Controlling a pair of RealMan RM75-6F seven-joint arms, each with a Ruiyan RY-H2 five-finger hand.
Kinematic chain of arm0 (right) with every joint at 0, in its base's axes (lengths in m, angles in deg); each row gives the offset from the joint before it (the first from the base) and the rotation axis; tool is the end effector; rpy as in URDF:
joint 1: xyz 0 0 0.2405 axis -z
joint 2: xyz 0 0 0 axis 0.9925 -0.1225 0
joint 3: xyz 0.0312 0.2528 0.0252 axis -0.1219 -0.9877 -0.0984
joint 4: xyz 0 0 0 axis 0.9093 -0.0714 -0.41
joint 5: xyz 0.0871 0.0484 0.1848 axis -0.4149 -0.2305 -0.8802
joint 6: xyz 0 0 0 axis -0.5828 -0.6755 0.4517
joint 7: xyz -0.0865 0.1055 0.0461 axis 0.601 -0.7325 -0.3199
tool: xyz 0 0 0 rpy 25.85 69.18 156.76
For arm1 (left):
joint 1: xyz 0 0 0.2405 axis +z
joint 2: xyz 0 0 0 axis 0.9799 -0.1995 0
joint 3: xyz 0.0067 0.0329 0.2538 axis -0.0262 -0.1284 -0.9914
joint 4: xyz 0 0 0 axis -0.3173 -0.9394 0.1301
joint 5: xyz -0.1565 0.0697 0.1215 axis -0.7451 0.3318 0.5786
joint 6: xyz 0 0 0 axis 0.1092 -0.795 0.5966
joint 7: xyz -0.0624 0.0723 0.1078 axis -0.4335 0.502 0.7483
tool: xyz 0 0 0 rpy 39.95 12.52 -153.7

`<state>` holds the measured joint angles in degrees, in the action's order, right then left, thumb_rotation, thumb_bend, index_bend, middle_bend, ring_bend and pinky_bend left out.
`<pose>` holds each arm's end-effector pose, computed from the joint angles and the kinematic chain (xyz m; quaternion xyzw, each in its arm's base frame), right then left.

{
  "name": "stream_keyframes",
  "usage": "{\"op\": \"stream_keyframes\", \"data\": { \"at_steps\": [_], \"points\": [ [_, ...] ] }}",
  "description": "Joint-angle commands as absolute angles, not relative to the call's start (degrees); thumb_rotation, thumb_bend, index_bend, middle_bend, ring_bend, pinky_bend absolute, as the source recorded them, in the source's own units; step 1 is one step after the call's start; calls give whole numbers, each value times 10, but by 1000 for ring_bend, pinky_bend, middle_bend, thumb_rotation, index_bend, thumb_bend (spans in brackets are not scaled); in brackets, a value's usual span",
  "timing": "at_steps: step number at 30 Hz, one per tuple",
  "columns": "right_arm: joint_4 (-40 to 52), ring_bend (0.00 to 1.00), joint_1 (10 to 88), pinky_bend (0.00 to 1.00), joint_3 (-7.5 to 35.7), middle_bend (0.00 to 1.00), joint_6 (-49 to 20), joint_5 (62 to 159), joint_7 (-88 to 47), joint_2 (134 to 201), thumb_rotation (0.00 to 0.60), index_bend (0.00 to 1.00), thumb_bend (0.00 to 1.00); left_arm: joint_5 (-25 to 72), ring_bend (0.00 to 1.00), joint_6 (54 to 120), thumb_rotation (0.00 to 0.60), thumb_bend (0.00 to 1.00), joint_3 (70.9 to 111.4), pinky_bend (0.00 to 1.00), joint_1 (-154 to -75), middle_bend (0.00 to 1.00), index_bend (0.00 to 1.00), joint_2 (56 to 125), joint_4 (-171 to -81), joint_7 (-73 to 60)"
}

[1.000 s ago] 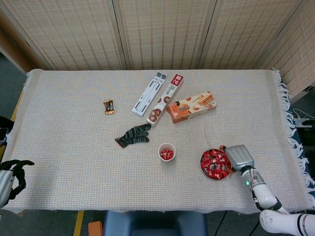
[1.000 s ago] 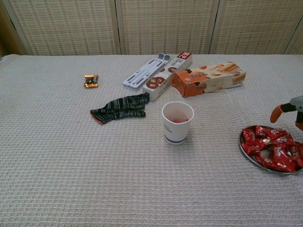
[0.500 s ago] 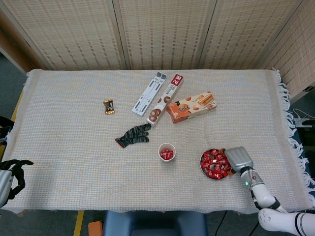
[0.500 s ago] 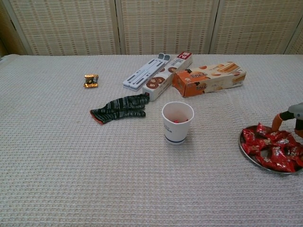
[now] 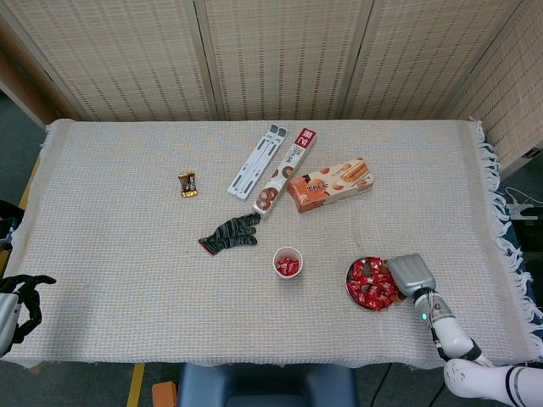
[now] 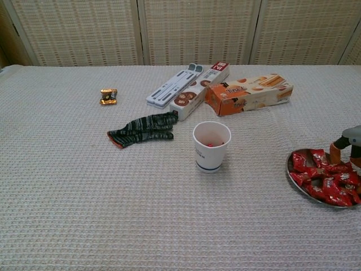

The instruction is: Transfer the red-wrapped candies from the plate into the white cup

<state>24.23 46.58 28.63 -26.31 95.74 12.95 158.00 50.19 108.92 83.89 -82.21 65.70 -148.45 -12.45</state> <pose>-0.2790 -0.2813 0.0350 0.7597 -0.4237 0.1186 0.4789 -0.3092 0.1678 0.1838 -0.5941 -0.4017 -0.3981 0.5720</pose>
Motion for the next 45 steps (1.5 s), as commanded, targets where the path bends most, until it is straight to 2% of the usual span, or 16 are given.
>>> {"op": "stream_keyframes", "data": {
  "at_steps": [1, 21, 30, 38, 45],
  "points": [
    [240, 761, 467, 983, 286, 816, -263, 957, 129, 1581, 600, 488, 157, 502, 274, 1089, 600, 418, 839, 276, -822, 233, 345, 657, -1484, -124],
    [259, 765, 469, 983, 276, 816, -239, 942, 141, 1577, 600, 606, 270, 503, 274, 1089, 600, 418, 839, 276, -822, 233, 345, 656, -1484, -128],
    [317, 765, 471, 983, 260, 816, -208, 974, 136, 1547, 600, 608, 276, 503, 274, 1091, 600, 418, 839, 276, -821, 233, 345, 656, -1484, -127],
    [406, 765, 456, 983, 236, 816, -191, 1012, 146, 1521, 600, 612, 287, 505, 274, 1091, 600, 418, 838, 276, -821, 233, 345, 657, -1485, -124],
    [437, 766, 420, 983, 206, 816, -203, 996, 165, 1541, 600, 614, 288, 506, 274, 1090, 600, 418, 838, 276, -822, 240, 345, 657, -1486, -123]
  ]
}}
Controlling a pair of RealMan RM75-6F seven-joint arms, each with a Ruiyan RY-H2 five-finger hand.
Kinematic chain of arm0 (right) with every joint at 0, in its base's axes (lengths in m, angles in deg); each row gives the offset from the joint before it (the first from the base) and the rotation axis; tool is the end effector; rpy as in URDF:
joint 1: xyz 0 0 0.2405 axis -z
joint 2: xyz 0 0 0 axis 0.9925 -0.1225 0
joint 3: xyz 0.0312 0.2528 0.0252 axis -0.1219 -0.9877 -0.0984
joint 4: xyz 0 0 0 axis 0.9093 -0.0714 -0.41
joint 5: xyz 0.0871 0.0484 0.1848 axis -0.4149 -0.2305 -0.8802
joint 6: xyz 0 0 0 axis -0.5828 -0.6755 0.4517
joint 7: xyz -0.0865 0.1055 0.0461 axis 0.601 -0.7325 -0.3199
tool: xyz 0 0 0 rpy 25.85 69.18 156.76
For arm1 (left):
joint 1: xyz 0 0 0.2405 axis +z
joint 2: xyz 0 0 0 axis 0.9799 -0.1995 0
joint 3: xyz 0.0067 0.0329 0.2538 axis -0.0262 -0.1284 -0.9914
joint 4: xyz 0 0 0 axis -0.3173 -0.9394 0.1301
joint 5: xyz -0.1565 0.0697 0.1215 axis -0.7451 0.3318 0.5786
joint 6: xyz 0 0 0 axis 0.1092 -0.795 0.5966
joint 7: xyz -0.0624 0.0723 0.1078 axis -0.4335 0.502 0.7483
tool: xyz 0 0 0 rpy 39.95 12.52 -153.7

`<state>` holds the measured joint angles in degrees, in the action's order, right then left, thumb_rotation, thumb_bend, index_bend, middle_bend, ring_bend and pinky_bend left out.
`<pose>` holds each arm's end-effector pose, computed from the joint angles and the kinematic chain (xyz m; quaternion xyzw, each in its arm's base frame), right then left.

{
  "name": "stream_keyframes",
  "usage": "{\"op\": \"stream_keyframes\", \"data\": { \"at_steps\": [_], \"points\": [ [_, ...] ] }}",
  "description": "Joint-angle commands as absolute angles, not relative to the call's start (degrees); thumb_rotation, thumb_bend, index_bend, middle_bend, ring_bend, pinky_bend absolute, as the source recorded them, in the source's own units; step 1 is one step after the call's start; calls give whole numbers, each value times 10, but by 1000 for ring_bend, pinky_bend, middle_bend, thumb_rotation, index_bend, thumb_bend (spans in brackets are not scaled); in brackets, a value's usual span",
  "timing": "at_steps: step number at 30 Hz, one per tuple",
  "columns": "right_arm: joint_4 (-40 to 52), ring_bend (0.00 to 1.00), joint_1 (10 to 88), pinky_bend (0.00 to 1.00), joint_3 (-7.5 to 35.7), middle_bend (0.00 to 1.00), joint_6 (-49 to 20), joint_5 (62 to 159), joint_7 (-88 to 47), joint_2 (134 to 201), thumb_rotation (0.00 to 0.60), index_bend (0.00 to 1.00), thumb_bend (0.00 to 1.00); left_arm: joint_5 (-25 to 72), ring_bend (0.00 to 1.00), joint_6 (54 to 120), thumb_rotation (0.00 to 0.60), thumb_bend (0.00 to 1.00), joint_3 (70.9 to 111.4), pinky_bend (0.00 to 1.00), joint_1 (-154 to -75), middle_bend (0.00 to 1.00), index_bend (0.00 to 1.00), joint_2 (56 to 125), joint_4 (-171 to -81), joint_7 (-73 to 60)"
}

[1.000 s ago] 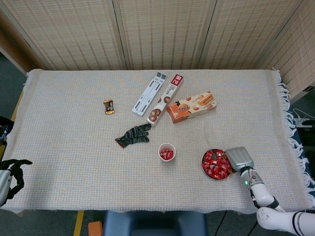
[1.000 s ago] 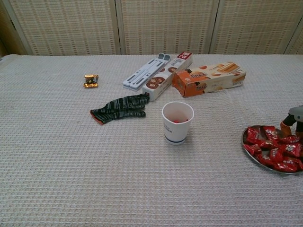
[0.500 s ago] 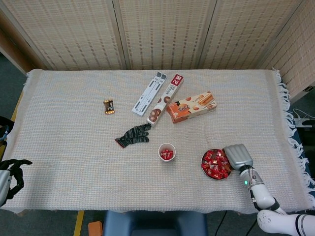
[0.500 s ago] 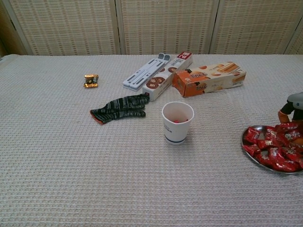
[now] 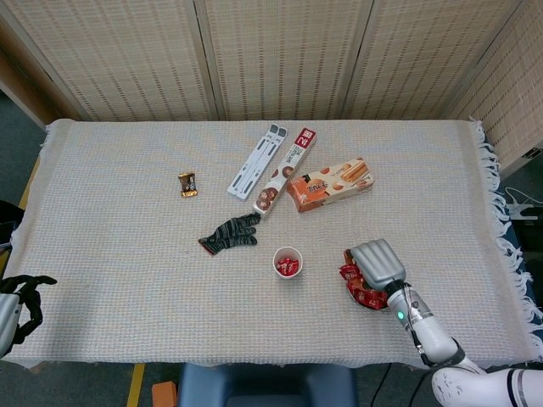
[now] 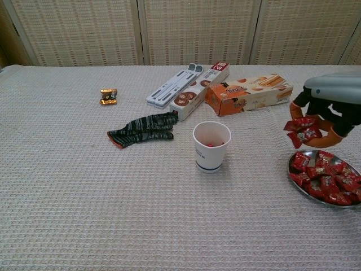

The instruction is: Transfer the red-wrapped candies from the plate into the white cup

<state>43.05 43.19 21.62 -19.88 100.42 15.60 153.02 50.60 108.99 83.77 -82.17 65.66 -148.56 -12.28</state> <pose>-0.1675 -0.2836 0.0526 0.7726 -0.3879 0.2568 0.4320 -0.3082 0.1670 0.1833 -0.5967 -0.4004 -0.3982 0.5702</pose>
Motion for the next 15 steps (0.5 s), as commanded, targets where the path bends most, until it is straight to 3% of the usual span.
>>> {"op": "stream_keyframes", "data": {
  "at_steps": [1, 15],
  "points": [
    [439, 766, 412, 983, 200, 816, -205, 989, 169, 1548, 600, 615, 288, 506, 274, 1091, 600, 418, 838, 276, -821, 242, 345, 657, -1485, -123],
    [389, 766, 324, 983, 147, 816, -211, 884, 201, 1649, 600, 618, 288, 503, 274, 1093, 600, 418, 840, 276, -820, 243, 345, 655, -1483, -132]
  ]
}}
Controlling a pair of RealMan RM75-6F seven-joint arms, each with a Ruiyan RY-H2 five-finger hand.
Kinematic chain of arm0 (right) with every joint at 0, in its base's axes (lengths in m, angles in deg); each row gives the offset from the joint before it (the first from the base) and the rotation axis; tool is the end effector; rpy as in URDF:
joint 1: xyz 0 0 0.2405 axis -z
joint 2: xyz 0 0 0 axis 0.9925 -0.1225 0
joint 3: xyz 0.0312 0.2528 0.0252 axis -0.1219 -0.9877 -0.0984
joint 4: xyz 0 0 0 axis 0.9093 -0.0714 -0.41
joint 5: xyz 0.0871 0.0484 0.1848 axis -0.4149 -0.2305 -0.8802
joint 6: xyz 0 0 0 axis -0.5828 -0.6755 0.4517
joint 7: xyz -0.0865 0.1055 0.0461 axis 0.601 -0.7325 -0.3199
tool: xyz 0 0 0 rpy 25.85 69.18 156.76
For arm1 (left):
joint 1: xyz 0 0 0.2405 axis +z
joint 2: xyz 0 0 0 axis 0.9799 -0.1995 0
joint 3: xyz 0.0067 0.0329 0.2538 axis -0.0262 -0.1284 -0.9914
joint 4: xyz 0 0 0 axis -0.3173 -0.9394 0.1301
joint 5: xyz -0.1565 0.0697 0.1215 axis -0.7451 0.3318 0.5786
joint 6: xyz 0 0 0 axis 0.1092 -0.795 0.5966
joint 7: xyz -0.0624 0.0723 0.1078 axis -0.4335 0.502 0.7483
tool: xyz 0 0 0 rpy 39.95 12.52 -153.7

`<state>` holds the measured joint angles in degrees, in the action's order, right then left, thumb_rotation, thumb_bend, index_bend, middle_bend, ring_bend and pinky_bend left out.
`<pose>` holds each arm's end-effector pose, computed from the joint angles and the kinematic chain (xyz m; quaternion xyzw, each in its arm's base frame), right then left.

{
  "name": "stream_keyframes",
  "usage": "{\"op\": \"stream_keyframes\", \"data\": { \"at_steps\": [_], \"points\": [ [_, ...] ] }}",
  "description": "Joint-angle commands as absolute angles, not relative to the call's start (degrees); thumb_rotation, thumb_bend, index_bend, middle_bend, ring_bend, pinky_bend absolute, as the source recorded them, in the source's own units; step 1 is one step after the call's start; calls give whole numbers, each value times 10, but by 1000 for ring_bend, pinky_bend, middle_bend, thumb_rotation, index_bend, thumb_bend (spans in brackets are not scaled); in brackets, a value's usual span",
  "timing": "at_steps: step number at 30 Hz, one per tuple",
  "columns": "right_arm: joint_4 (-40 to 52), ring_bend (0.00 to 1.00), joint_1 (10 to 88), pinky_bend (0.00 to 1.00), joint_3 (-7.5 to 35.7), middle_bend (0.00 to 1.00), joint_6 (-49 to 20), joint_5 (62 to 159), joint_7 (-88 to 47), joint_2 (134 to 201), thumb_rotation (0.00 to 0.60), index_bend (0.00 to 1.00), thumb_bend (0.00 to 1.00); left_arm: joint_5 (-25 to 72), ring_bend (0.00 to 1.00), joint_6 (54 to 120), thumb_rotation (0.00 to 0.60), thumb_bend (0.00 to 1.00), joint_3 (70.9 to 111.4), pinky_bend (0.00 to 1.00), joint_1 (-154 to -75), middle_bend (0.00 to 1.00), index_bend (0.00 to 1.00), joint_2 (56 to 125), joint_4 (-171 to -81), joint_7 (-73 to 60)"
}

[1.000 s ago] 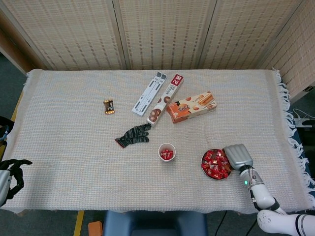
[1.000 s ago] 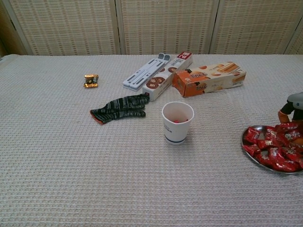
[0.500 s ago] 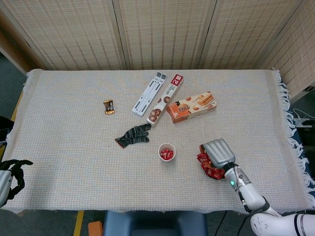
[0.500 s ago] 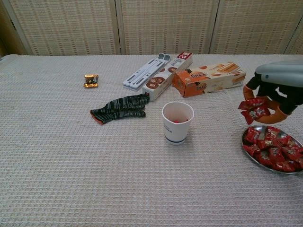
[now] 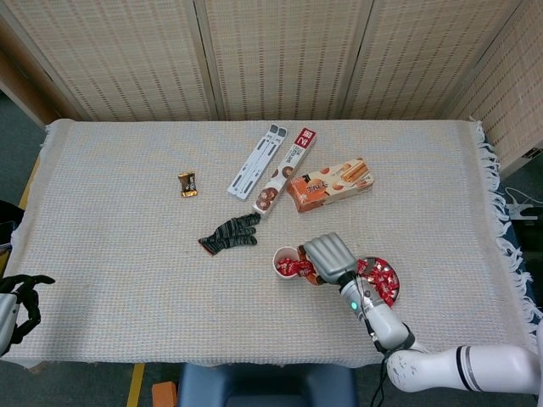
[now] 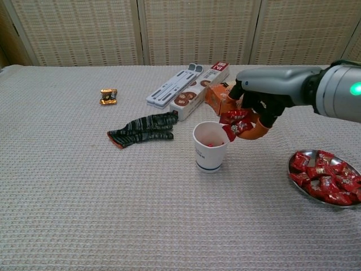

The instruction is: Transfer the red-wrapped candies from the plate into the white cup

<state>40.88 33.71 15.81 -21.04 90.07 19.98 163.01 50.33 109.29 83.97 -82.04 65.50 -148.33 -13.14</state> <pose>-0.0991 -0.3061 0.0083 0.7807 -0.3965 0.2956 0.3821 -0.3094 0.1672 0.1860 -0.5916 -0.4017 -0.4020 0.5719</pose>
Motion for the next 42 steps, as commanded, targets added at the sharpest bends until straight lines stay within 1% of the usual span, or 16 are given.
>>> {"op": "stream_keyframes", "data": {
  "at_steps": [1, 7, 16, 26, 31, 42],
  "points": [
    [382, 766, 320, 983, 145, 816, -210, 880, 200, 1656, 600, 618, 287, 503, 274, 1093, 600, 418, 840, 276, -820, 243, 345, 655, -1483, -132],
    [349, 766, 309, 983, 150, 816, -198, 879, 204, 1683, 600, 618, 288, 503, 273, 1094, 600, 418, 840, 276, -820, 243, 345, 655, -1482, -135],
    [353, 766, 306, 983, 164, 816, -189, 878, 208, 1680, 600, 617, 287, 505, 274, 1093, 600, 418, 839, 276, -821, 243, 345, 655, -1483, -131],
    [332, 766, 309, 983, 168, 816, -189, 893, 190, 1690, 600, 567, 286, 504, 274, 1093, 600, 418, 839, 276, -820, 243, 345, 655, -1484, -132],
    [311, 766, 315, 983, 168, 816, -199, 918, 160, 1697, 600, 564, 225, 505, 274, 1094, 600, 419, 840, 277, -820, 243, 345, 655, -1483, -132],
    [290, 766, 323, 983, 170, 817, -208, 951, 130, 1706, 600, 550, 142, 505, 274, 1095, 600, 418, 840, 277, -819, 243, 345, 655, -1483, -132]
  ]
}}
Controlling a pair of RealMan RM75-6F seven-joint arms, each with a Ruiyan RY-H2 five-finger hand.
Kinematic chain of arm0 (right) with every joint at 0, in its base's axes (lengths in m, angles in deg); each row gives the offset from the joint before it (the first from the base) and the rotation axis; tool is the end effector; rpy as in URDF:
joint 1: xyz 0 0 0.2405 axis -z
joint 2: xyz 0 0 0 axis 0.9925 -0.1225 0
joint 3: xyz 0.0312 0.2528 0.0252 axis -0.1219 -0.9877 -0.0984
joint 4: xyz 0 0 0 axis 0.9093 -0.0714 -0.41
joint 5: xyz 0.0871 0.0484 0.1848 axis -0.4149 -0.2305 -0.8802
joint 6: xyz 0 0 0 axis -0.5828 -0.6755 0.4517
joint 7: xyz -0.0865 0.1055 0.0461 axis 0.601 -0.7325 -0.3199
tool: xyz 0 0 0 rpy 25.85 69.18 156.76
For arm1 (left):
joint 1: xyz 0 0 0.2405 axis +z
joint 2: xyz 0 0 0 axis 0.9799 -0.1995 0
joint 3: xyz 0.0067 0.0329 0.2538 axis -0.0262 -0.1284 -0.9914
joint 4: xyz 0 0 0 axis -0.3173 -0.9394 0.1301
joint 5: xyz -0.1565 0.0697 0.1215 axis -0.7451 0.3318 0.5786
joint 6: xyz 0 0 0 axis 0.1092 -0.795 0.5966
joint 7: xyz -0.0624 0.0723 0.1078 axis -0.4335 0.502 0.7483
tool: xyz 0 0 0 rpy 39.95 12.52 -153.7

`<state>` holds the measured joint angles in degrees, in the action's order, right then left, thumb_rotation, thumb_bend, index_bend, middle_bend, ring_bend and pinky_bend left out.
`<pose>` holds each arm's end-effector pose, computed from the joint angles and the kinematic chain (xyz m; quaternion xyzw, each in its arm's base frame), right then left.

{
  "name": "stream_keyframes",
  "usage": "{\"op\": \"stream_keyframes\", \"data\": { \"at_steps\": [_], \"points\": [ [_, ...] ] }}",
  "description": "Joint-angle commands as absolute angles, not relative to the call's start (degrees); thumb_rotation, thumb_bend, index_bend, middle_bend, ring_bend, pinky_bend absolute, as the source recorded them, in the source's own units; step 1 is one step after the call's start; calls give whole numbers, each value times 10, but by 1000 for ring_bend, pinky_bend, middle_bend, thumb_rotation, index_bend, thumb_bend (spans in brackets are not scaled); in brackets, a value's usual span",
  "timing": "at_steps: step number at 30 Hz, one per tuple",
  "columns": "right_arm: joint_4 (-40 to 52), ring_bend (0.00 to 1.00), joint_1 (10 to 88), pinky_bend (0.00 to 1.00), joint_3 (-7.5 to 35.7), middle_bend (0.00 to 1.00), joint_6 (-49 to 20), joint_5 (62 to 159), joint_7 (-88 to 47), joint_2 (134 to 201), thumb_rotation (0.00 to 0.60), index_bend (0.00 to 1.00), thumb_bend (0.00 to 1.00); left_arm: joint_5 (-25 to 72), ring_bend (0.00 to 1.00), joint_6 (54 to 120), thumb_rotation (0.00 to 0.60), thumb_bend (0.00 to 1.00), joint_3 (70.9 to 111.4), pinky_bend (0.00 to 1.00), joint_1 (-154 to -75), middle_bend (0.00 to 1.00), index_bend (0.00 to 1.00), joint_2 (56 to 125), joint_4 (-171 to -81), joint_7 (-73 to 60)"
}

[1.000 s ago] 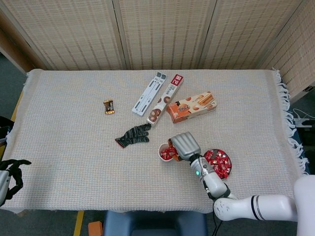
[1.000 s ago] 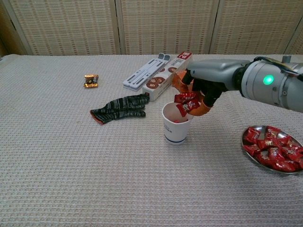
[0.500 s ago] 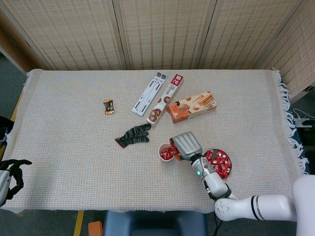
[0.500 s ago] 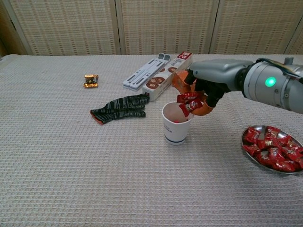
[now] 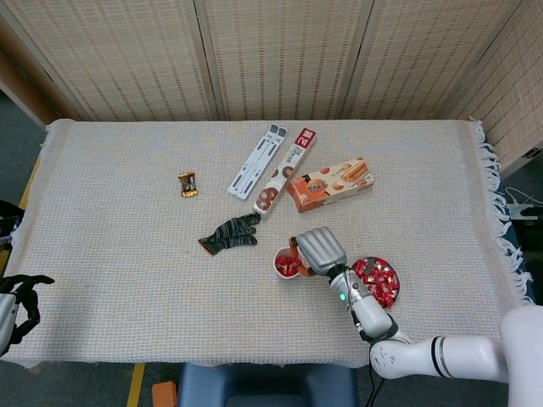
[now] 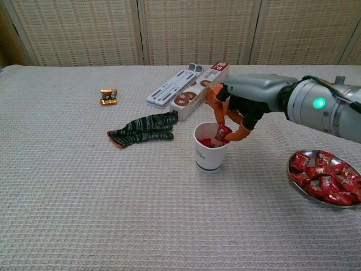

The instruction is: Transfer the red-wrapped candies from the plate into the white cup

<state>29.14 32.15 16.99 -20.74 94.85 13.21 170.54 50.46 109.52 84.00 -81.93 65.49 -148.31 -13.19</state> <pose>-0.1037 -0.3258 -0.0209 0.7695 -0.3910 0.3233 0.3879 -0.3092 0.1667 0.1865 -0.5911 -0.4005 -0.4033 0.5723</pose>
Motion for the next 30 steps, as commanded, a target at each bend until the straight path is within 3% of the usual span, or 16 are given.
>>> {"op": "stream_keyframes", "data": {
  "at_steps": [1, 15, 18, 25, 30],
  "points": [
    [289, 766, 323, 983, 169, 817, -208, 953, 128, 1706, 600, 547, 132, 505, 274, 1095, 600, 417, 840, 276, -819, 243, 345, 655, -1483, -132],
    [309, 767, 343, 983, 168, 817, -196, 990, 102, 1682, 600, 515, 56, 505, 274, 1095, 600, 418, 840, 276, -819, 243, 345, 655, -1483, -132],
    [328, 767, 360, 983, 190, 816, -171, 1007, 122, 1657, 600, 504, 56, 505, 274, 1095, 600, 418, 839, 276, -819, 243, 345, 654, -1483, -134],
    [335, 757, 423, 983, 290, 816, -158, 1027, 158, 1577, 600, 405, 50, 502, 274, 1092, 600, 417, 840, 276, -820, 243, 345, 657, -1483, -125],
    [323, 755, 442, 983, 307, 816, -184, 1000, 141, 1547, 600, 320, 47, 502, 274, 1085, 600, 418, 838, 276, -823, 243, 345, 658, -1488, -112]
  ]
}}
